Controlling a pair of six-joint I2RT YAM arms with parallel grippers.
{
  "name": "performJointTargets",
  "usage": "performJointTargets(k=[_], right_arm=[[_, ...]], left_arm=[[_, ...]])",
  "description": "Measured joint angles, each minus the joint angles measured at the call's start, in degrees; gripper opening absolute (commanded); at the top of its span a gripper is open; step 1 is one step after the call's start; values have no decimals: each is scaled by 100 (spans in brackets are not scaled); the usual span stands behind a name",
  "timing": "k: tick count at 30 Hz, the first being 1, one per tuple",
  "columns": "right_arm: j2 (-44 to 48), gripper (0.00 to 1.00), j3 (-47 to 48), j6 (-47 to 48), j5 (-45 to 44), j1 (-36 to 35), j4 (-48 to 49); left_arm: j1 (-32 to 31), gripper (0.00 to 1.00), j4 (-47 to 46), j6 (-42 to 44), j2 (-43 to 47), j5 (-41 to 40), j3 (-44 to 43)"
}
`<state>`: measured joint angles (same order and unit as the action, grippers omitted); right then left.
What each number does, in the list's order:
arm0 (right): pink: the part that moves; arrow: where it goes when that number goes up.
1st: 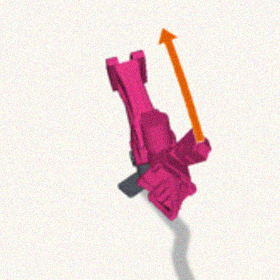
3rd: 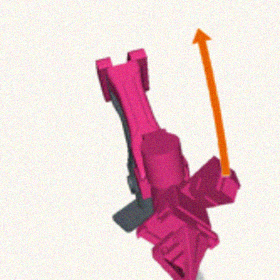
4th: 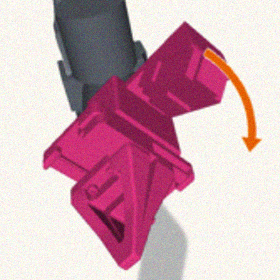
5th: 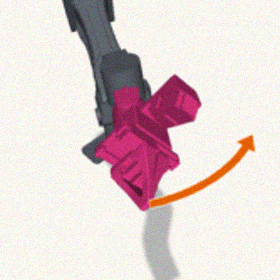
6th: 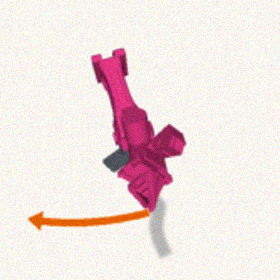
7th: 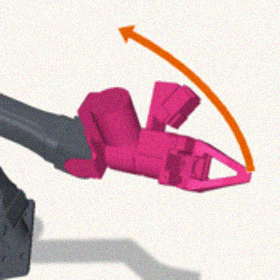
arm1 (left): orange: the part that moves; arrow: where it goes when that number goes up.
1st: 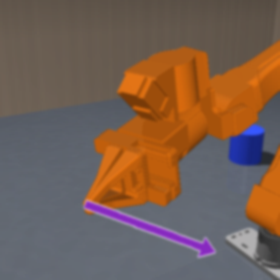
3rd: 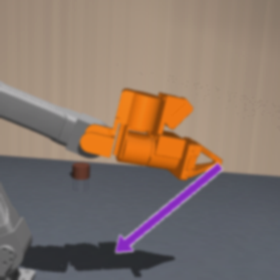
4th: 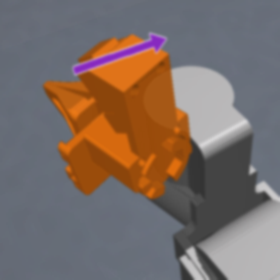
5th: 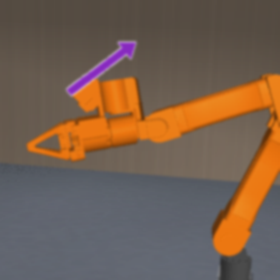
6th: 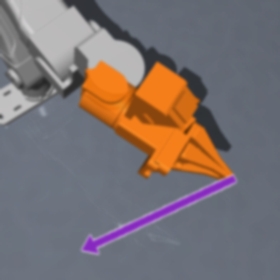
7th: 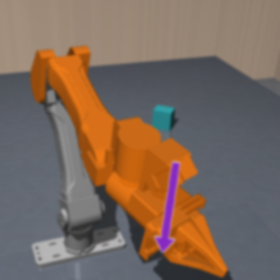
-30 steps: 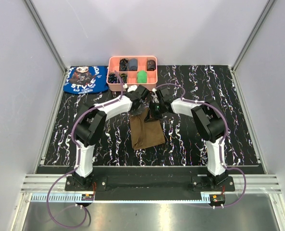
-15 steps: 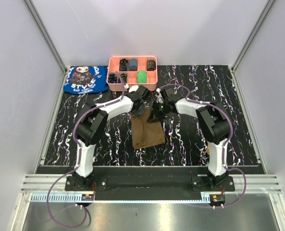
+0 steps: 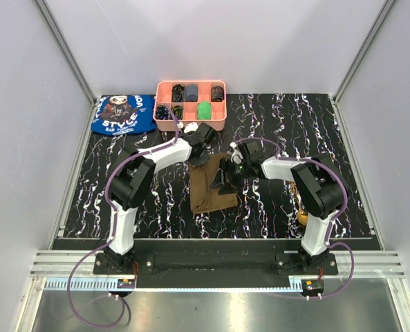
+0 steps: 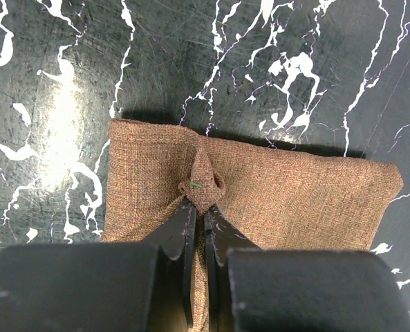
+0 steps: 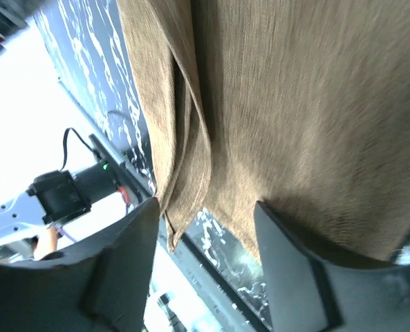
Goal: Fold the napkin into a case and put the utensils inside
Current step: Fold the lower triangle-folded napkin at the center of the board.
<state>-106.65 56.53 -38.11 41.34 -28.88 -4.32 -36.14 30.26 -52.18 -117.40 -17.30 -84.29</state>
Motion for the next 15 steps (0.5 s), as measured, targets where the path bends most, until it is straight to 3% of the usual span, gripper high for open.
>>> performJointTargets(k=[7,15], right_arm=[[-2,71,-168,-286,188,-365,461],[-144,57,-168,-562,275,-579,859]], left_arm=[[0,6,0,-39,0,13,0],[0,6,0,-35,2,17,0]])
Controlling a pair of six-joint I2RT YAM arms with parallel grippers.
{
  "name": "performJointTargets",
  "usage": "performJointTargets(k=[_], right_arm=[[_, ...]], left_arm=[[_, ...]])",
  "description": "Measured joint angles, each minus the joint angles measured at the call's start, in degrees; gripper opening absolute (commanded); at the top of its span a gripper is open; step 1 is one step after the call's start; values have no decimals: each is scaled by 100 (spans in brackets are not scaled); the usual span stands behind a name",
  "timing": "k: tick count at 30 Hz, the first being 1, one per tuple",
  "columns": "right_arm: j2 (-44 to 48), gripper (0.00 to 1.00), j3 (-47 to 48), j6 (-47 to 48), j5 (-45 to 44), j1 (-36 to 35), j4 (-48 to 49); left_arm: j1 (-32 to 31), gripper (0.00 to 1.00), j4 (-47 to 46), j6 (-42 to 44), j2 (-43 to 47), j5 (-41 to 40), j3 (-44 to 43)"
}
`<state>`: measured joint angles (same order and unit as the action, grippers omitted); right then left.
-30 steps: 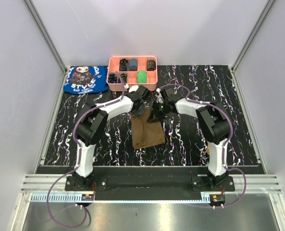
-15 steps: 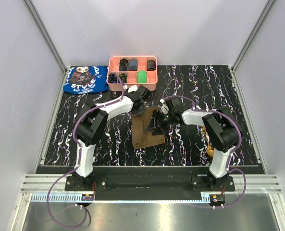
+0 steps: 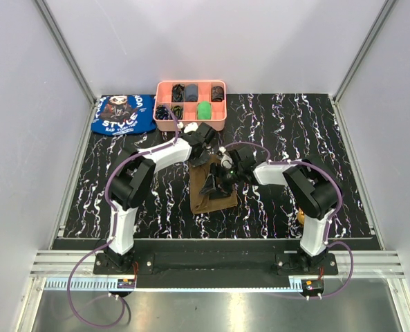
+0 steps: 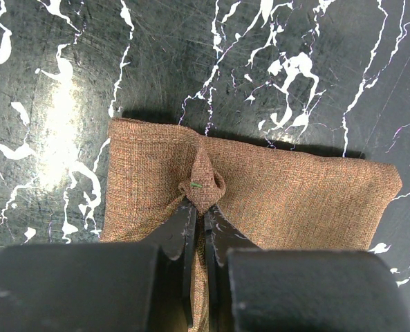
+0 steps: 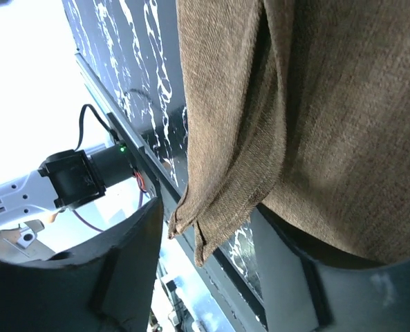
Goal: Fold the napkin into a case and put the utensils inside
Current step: Fold the lower triangle-folded napkin at the center of the board.
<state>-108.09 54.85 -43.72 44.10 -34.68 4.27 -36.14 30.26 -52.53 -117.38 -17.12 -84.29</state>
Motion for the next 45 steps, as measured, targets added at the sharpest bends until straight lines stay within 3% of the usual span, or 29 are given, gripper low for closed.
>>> performJointTargets(k=[2,6,7,8,10,17,19,27,35,45], right_arm=[[-20,51,0,-39,-2,0,72],[-63,18,0,-96,-2,0,136],[-72,3,0,-83,0,0,151],[-72,0,0,-107,-4,0,153],[-74,0,0,-101,0,2,184],[-72,0,0,-92,-11,90,184],[-72,0,0,-61,-11,149,168],[-72,0,-2,35,-2,271,140],[-72,0,-2,66,9,275,140],[-72,0,-17,81,7,308,85]], left_arm=[[0,7,-2,2,-2,4,0],[0,10,-2,26,-2,15,0],[0,11,-2,42,-2,20,-2],[0,14,-4,50,0,24,-2],[0,18,-7,90,0,37,-2],[4,53,-28,448,0,315,-81],[33,59,-24,579,28,444,-87],[107,59,105,1239,994,761,61],[20,40,-367,1751,2540,960,1401],[-1342,56,-658,2135,2734,505,2634]])
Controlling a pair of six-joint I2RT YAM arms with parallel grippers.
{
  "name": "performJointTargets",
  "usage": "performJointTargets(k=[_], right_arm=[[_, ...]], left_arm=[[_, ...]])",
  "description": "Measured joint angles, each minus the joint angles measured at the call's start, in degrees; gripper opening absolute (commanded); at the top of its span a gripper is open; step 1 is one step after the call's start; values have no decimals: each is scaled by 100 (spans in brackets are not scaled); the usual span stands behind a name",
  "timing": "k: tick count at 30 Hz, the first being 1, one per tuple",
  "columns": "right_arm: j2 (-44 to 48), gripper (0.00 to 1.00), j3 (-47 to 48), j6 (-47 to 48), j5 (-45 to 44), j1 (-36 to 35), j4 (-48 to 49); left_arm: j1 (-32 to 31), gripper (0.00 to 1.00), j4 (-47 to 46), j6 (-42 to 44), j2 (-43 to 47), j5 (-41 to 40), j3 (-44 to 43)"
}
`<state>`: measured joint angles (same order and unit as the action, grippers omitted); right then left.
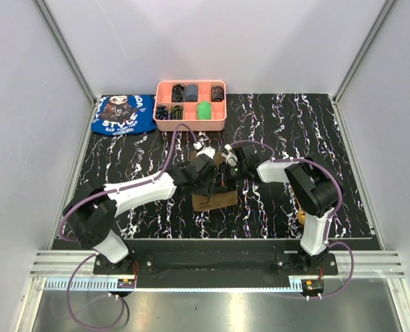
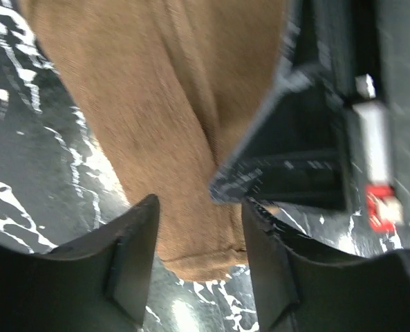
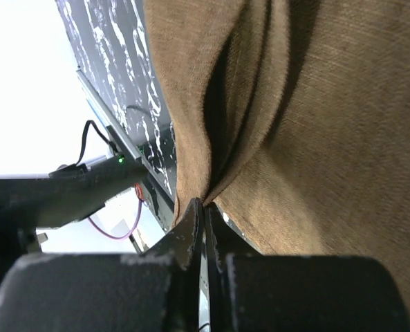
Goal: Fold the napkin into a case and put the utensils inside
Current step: Fold the lower triangle-folded napkin at the center of the board.
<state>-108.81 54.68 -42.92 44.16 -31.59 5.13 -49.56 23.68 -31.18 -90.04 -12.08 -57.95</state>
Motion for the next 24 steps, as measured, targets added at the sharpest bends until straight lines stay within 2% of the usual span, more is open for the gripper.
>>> performJointTargets(k=[8,19,24], right_arm=[[0,0,-28,-7,17,52,-42],[0,0,-28,-26,55,52,-28],[0,0,-28,-39,55,52,-26]], left_arm=[[-420,57,-74,118,-2,-424,11],[-577,56,-90,240,472,-380,238],[-579,55,-109,291,348,-203,238]])
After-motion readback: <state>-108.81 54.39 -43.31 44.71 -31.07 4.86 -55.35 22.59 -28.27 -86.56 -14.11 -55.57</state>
